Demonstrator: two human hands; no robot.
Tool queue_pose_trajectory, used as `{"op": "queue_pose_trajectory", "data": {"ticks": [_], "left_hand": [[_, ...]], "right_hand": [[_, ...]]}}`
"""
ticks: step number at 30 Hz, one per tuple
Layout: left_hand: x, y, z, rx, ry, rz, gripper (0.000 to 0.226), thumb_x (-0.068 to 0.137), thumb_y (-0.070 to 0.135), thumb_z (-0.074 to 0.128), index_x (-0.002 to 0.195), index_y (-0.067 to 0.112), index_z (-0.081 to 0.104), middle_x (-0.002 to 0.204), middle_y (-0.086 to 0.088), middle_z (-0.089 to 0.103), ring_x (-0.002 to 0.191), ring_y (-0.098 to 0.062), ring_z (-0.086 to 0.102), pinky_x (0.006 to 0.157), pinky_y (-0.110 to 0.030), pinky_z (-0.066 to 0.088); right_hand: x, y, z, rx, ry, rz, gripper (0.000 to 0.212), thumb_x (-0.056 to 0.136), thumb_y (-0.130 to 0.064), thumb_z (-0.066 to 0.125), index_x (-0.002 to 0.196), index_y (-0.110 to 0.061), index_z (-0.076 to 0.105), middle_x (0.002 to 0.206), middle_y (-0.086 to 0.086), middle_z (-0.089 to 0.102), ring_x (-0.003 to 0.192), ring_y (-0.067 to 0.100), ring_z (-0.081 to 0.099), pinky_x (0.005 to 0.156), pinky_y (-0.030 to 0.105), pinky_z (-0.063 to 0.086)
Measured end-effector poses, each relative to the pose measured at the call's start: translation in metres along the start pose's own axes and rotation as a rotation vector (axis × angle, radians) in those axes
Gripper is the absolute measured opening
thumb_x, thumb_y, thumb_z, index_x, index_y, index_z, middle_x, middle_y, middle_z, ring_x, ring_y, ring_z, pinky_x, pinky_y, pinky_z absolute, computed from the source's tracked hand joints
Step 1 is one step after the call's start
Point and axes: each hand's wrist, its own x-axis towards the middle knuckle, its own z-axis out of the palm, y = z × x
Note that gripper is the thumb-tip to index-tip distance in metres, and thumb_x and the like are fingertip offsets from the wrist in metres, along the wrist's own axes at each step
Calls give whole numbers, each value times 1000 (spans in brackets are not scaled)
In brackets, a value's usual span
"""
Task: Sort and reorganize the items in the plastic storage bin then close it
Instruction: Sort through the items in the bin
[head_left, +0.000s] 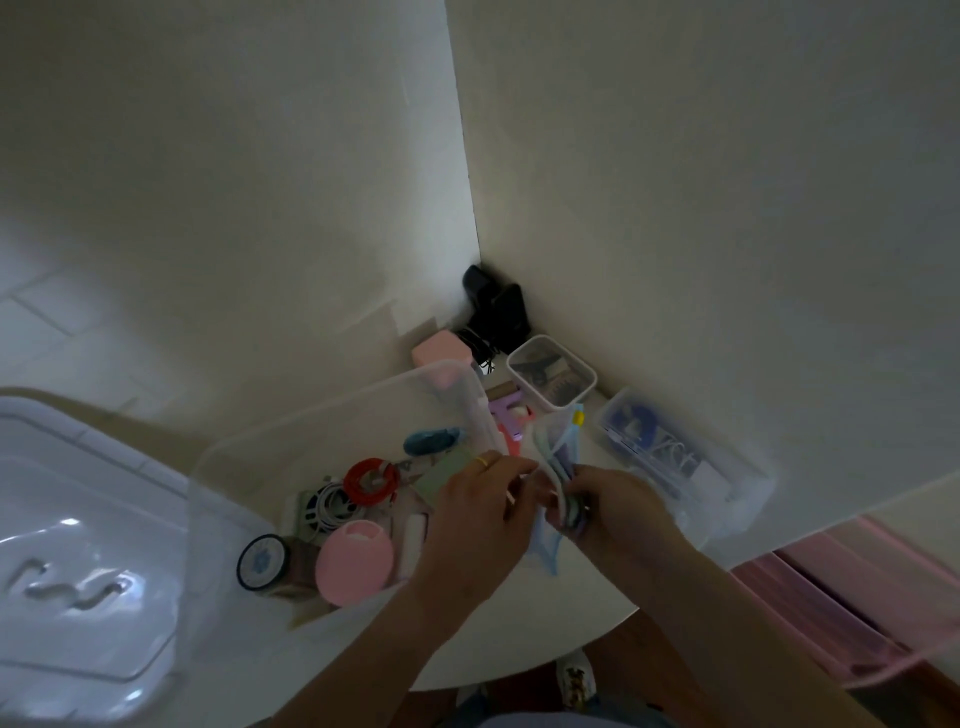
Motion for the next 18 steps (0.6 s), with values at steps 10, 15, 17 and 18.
{"op": "queue_pose_trajectory", "data": {"ticks": [10,15,17,18], "left_hand": [[7,12,3,-132,-85,-185,14,95,22,63,105,19,73,89,7,72,67,10,56,68,-1,40],[11,6,7,-351,-53,-448,16,97,22,61,112,20,68,87,3,72,63,-10,71,62,-25,56],[12,7,4,-490,-44,-535,16,98,17,61,112,16,66,91,-4,72,62,-14,72,52,-15,50],[13,8,4,-550,-33,-566,15,97,14,61,112,15,65,94,-6,71,65,-16,73,51,-13,49]], "right_hand": [[14,9,-5,-1253,34,-704,22,92,-10,57,109,-24,58,85,-13,64,79,11,61,60,9,39],[9,5,-12,-1313,17,-720,23,96,-26,56,118,-28,60,108,-6,68,97,13,63,85,30,51],[-1,2,-15,-1266,145,-793,32,95,-47,53,120,-32,64,124,-8,62,112,9,57,94,24,44],[-6,1,-15,-1297,212,-801,38,90,-57,53,118,-34,65,129,-8,57,118,8,52,95,22,39]]}}
